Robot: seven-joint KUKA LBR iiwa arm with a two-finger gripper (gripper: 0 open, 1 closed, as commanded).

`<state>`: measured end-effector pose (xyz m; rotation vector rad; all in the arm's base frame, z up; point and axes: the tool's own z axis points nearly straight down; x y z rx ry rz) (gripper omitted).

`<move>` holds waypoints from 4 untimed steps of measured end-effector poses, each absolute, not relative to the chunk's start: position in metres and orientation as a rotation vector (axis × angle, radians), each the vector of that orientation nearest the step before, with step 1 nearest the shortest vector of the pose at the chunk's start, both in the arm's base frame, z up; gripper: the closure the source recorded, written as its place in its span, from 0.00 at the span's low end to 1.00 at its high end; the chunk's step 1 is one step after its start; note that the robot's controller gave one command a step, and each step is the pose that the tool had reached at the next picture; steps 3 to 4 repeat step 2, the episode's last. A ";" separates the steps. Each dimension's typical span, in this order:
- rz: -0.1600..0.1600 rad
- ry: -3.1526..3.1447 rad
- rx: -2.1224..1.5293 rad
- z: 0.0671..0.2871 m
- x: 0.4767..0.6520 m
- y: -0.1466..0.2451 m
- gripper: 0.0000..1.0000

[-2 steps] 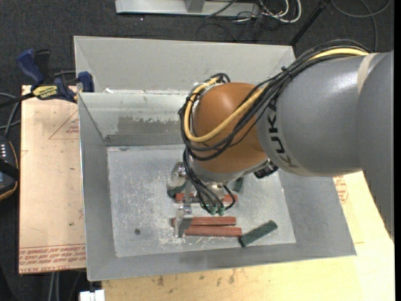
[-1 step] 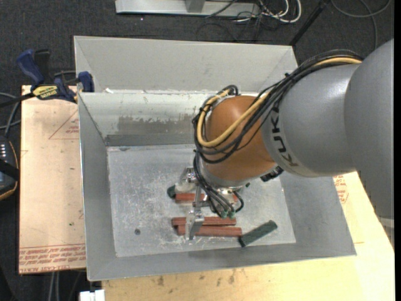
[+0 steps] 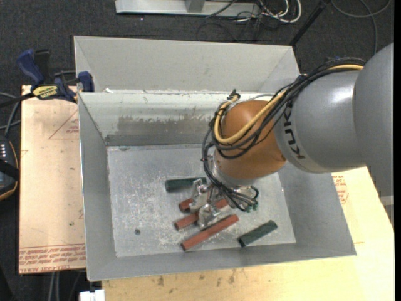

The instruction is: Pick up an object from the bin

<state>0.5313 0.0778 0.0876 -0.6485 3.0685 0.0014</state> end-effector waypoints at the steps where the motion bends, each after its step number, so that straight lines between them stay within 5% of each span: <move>1: 0.002 3.068 -0.649 0.088 0.531 0.078 1.00; 2: 0.002 3.074 -0.627 0.229 0.528 0.074 1.00; 4: 0.002 3.074 -0.627 0.229 0.528 0.074 1.00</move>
Offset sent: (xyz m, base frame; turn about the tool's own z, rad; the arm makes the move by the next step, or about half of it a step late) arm -0.0046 -0.0044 0.1414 0.0115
